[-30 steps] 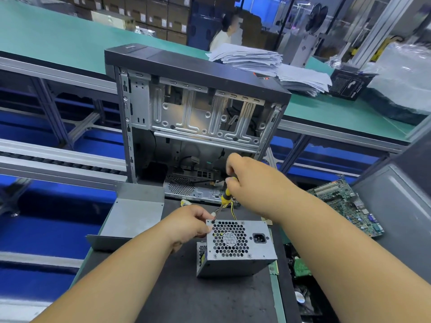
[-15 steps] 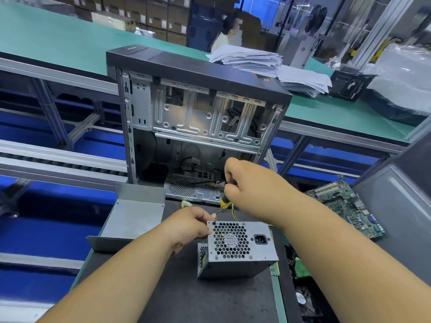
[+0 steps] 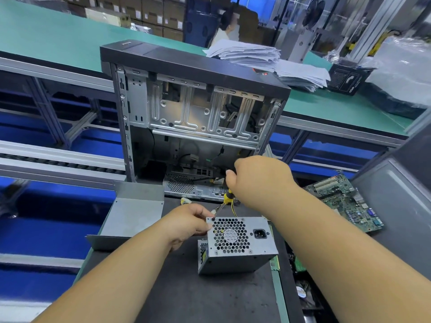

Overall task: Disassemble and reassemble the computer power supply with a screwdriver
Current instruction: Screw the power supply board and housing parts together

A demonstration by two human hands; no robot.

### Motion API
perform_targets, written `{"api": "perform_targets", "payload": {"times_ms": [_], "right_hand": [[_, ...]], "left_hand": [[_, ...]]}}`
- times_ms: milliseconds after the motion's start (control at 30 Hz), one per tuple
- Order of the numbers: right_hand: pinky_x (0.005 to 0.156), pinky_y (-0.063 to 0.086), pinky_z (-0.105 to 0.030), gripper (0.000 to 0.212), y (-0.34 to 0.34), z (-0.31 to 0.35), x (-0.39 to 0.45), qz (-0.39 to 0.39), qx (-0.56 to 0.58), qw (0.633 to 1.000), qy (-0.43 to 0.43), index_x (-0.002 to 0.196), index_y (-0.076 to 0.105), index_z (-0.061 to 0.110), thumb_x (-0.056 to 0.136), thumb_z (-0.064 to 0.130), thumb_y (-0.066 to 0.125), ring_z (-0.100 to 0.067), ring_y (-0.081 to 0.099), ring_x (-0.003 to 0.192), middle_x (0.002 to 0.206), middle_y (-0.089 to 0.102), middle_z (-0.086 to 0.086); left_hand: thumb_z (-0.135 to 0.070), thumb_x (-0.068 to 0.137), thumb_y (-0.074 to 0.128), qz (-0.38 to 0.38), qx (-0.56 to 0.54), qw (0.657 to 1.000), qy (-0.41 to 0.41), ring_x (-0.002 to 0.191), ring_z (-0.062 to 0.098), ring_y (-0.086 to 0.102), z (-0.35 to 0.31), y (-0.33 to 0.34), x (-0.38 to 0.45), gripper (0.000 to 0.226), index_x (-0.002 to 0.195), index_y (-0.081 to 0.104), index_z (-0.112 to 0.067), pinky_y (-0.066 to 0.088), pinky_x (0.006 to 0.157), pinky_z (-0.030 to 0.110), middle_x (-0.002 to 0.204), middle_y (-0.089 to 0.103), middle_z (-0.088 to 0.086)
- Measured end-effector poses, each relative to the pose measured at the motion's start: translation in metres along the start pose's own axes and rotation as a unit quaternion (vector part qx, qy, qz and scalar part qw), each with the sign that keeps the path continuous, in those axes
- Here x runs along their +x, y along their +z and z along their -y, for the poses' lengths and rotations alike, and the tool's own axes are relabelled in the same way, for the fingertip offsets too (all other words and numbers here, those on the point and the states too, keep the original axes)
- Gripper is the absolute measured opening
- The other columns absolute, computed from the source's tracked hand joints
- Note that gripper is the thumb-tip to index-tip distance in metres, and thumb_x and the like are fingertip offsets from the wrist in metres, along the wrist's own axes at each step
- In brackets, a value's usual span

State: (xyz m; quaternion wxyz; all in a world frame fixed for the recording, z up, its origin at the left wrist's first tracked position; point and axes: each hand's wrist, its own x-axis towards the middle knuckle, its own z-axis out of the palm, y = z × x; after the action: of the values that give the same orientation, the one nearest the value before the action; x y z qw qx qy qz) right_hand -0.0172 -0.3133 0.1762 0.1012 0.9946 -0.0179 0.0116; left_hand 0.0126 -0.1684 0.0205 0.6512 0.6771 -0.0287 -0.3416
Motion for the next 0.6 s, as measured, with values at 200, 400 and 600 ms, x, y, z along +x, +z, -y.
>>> {"api": "perform_targets", "payload": {"times_ms": [200,400,600], "right_hand": [[0.063,0.044,-0.034,0.011,-0.008,-0.010,-0.006,0.027,0.173,0.975,-0.139,0.100,0.049,0.024,0.096,0.027,0.059,-0.014,0.051,0.075,0.089,0.051,0.006],[0.044,0.024,-0.027,0.049,-0.005,-0.004,0.000,-0.006,0.014,0.998,-0.061,0.066,0.036,0.020,0.095,0.059,0.046,-0.015,0.039,0.053,0.060,0.044,0.002],[0.045,0.024,-0.026,0.043,0.002,0.000,0.000,-0.024,0.005,1.000,0.020,0.075,0.042,0.019,0.098,0.054,0.038,-0.013,0.037,0.054,0.066,0.043,0.004]], "left_hand": [[0.015,0.085,0.060,0.002,-0.002,1.000,-0.004,0.069,0.010,0.066,0.001,0.000,0.001,0.026,0.090,0.065,-0.010,0.052,0.063,0.016,0.084,0.065,0.008],[0.016,0.085,0.060,0.008,-0.001,1.000,0.000,0.060,0.005,0.067,0.001,-0.001,0.000,0.026,0.090,0.065,-0.009,0.052,0.061,0.015,0.079,0.062,0.006],[0.015,0.085,0.060,0.008,-0.003,1.000,-0.008,0.073,0.012,0.068,0.002,-0.001,-0.001,0.025,0.090,0.066,-0.010,0.054,0.066,0.019,0.087,0.067,0.009]]}}
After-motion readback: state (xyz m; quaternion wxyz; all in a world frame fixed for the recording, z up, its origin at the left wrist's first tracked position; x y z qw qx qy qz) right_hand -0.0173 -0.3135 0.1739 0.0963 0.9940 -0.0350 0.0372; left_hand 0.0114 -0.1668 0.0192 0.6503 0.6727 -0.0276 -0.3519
